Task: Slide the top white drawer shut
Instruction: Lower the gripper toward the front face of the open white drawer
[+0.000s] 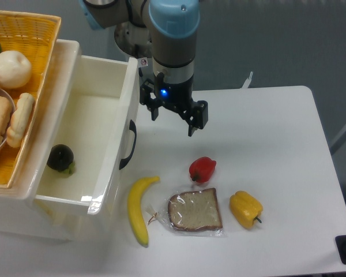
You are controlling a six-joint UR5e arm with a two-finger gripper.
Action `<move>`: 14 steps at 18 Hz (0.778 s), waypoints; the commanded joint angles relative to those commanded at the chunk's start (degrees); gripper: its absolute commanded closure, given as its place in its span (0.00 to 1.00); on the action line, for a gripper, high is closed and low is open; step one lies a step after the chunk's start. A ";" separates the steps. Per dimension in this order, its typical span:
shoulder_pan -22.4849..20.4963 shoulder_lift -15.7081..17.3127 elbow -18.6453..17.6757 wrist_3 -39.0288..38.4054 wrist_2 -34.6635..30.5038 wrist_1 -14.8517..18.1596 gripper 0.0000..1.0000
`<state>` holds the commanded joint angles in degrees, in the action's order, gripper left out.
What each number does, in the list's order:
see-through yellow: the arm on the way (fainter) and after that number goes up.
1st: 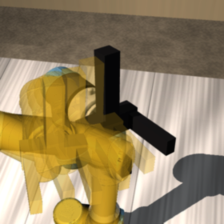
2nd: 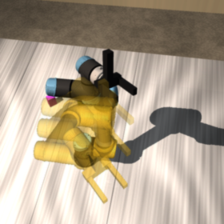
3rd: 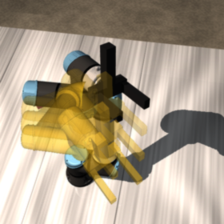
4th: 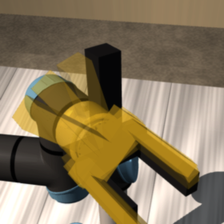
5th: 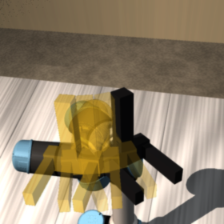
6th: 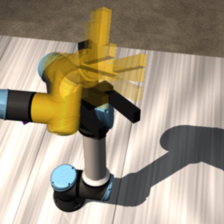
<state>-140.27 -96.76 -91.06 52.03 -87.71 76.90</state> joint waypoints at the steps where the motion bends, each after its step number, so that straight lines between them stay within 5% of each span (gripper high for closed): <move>1: -0.18 -0.09 0.00 0.00 0.00 0.00 0.00; 10: -1.32 -0.70 -0.97 -0.79 -0.17 0.09 0.00; 14: -1.41 -3.95 -0.53 -11.48 -0.18 0.00 0.00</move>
<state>-141.68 -100.71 -91.58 40.55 -87.89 76.91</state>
